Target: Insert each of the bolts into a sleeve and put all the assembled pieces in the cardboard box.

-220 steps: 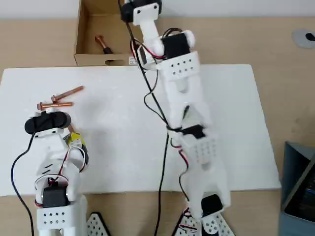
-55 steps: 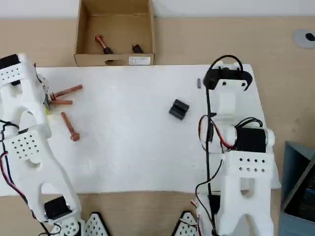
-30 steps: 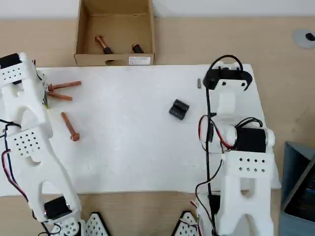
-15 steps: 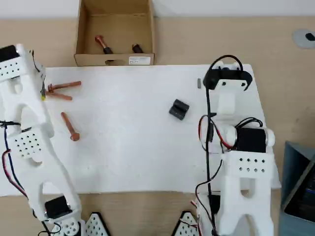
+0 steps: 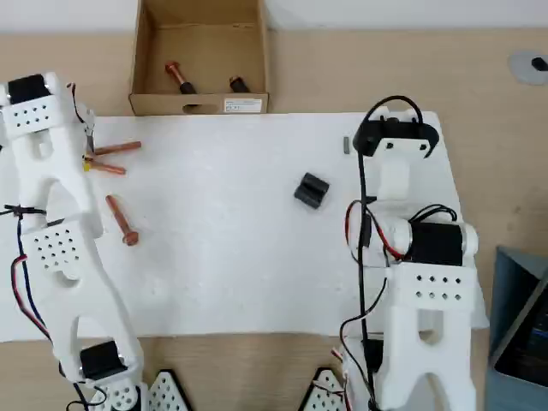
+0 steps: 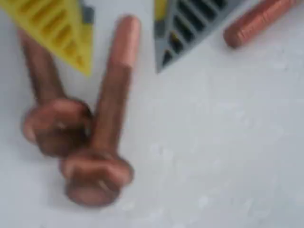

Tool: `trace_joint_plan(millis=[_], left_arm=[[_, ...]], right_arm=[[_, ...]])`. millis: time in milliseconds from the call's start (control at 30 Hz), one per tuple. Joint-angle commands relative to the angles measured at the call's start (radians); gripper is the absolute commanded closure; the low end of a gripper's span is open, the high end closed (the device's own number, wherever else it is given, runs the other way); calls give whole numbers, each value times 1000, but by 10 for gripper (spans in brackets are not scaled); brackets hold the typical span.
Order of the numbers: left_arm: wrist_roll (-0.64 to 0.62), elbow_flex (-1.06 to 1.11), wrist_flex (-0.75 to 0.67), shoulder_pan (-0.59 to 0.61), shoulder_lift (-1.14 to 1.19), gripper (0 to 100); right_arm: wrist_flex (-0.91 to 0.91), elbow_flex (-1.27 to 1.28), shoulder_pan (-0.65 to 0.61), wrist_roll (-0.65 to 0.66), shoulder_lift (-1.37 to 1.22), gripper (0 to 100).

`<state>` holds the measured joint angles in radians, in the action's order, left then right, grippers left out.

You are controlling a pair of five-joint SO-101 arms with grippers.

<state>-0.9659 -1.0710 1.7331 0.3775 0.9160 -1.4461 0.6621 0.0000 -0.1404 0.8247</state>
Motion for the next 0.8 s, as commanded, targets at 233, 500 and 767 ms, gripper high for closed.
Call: trace_joint_plan(millis=[233,500,767], left_arm=[[32,-101,-55,14,85,925],[60,-124,-58,41,171,926],[69,-123,-54,60,180,926]], right_arm=[[12,-59,-24,8,16,989],[12,-61,-33,8,16,989],[17,-61,-33,8,16,989]])
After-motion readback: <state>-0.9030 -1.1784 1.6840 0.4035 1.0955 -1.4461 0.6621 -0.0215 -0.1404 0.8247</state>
